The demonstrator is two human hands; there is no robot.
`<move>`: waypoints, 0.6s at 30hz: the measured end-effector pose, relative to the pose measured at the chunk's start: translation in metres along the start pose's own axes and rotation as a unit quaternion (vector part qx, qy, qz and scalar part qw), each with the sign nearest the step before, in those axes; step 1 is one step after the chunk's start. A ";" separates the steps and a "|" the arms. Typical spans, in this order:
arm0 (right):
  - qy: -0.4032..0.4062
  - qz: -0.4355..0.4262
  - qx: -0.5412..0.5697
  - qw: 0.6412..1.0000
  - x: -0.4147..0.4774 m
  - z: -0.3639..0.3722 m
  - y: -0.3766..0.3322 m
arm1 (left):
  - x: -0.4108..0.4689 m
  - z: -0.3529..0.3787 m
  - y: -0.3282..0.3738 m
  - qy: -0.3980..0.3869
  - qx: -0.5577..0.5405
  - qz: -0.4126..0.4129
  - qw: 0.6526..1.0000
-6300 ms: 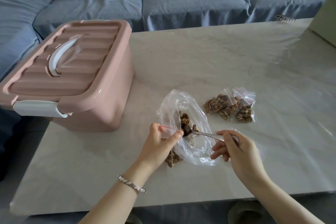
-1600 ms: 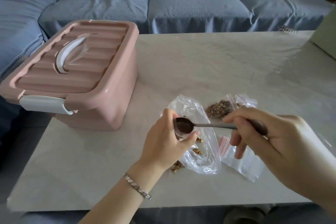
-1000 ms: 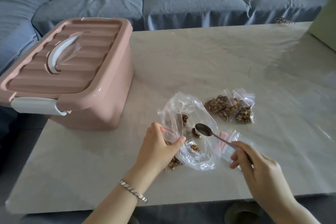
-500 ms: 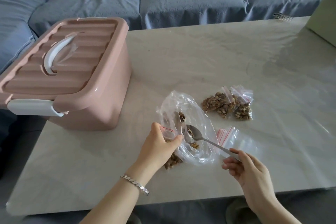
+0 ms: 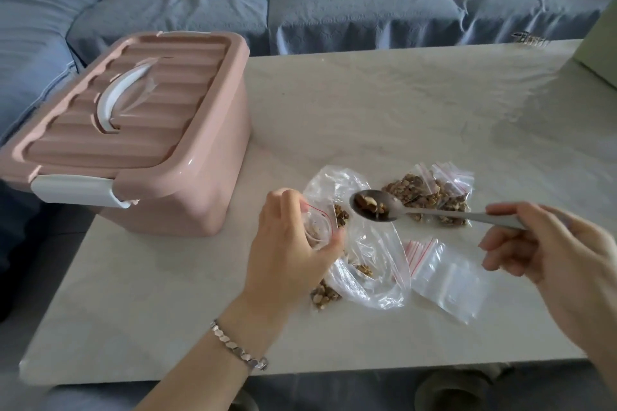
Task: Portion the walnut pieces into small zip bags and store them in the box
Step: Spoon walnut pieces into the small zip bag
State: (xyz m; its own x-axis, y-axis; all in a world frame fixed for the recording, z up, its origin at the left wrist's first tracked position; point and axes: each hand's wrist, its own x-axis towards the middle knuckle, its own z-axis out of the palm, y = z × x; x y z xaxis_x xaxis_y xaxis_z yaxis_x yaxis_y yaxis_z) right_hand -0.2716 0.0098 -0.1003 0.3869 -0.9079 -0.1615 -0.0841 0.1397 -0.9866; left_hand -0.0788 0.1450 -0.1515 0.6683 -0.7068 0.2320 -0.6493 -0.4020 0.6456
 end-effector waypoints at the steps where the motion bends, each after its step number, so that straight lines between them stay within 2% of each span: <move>1: -0.005 -0.013 -0.009 1.000 0.002 0.000 -0.008 | 0.000 0.002 0.000 0.010 0.001 0.013 1.000; 4: -0.035 -0.049 -0.032 0.998 0.001 0.006 -0.030 | 0.000 0.005 0.003 0.015 -0.020 0.004 1.000; 10: -0.112 -0.123 -0.104 0.981 -0.011 0.028 -0.041 | 0.002 0.007 0.009 -0.063 -0.083 -0.020 0.994; 12: -0.148 -0.201 -0.163 0.954 -0.020 0.032 -0.038 | 0.001 0.007 0.012 -0.075 -0.114 -0.036 0.990; 16: -0.170 -0.353 -0.318 0.863 -0.031 0.027 -0.034 | -0.001 0.009 0.010 -0.076 -0.145 -0.069 0.984; 18: -0.159 -0.384 -0.331 0.847 -0.034 0.023 -0.034 | 0.000 0.010 0.007 -0.073 -0.145 -0.077 0.984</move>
State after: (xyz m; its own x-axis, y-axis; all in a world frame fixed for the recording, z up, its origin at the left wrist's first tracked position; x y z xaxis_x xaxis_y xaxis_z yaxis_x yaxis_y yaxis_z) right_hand -0.2608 0.0454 -0.0621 0.7805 -0.4624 0.4208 -0.1504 -0.7921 -0.5916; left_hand -0.0871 0.1367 -0.1540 0.6770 -0.7356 0.0224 -0.4001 -0.3424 0.8501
